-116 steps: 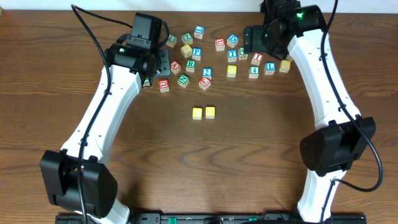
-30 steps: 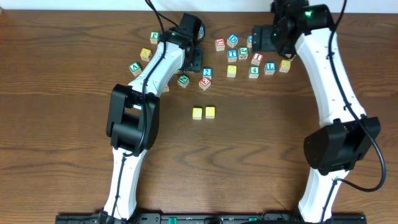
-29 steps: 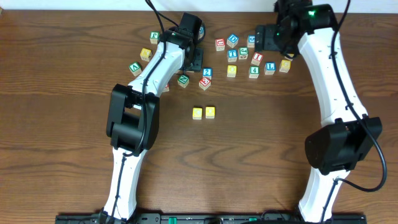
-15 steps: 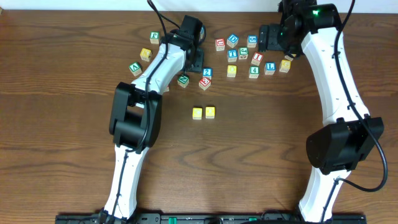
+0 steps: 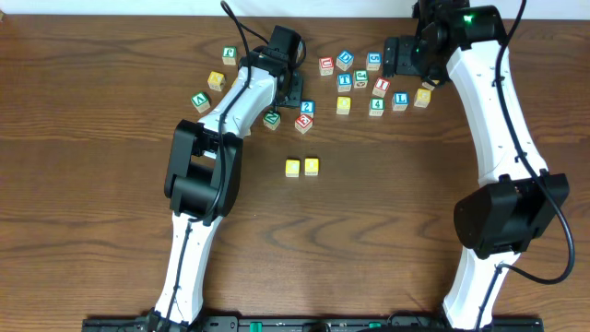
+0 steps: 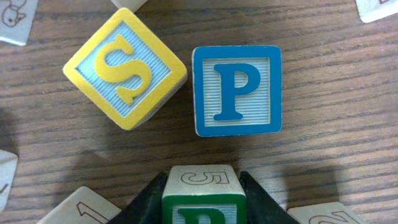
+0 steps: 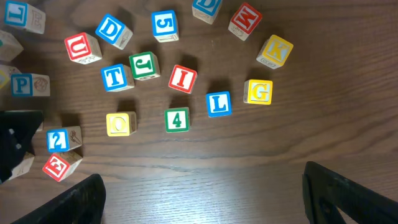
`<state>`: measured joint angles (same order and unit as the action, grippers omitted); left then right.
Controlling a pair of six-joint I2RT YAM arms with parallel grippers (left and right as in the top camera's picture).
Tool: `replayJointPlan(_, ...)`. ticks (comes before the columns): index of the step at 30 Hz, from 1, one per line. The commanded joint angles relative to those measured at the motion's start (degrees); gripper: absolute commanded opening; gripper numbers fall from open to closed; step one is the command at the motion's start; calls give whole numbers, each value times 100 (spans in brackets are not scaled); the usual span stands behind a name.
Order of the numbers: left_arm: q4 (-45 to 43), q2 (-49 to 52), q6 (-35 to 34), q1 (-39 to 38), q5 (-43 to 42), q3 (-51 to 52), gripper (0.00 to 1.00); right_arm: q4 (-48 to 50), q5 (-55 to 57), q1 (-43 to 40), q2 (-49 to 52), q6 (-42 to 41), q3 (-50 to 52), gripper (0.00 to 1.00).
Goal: Spell out CORL
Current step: 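Lower the left gripper onto the green R block and grasp it, then carry the R block and place it right of the O block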
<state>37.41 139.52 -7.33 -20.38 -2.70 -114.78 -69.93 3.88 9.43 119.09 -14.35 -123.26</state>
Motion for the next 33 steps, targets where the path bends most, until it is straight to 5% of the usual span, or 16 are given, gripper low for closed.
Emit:
replayJointPlan(1, 90, 50, -24, -7, -7, 22, 25, -13, 48, -24, 13, 92, 28, 96)
replayJointPlan(20, 1399, -1757, -562, -247, -188, 7, 19, 42, 7, -153, 13, 70, 28, 96)
replayJointPlan(27, 2343, -1884, -1078, -916, -186, 61, 19, 33, 7, -313, 13, 72, 28, 96)
replayJointPlan(33, 2288, -1884, -1143, -1615, -175, 444, 19, 28, 9, -459, 13, 72, 28, 96)
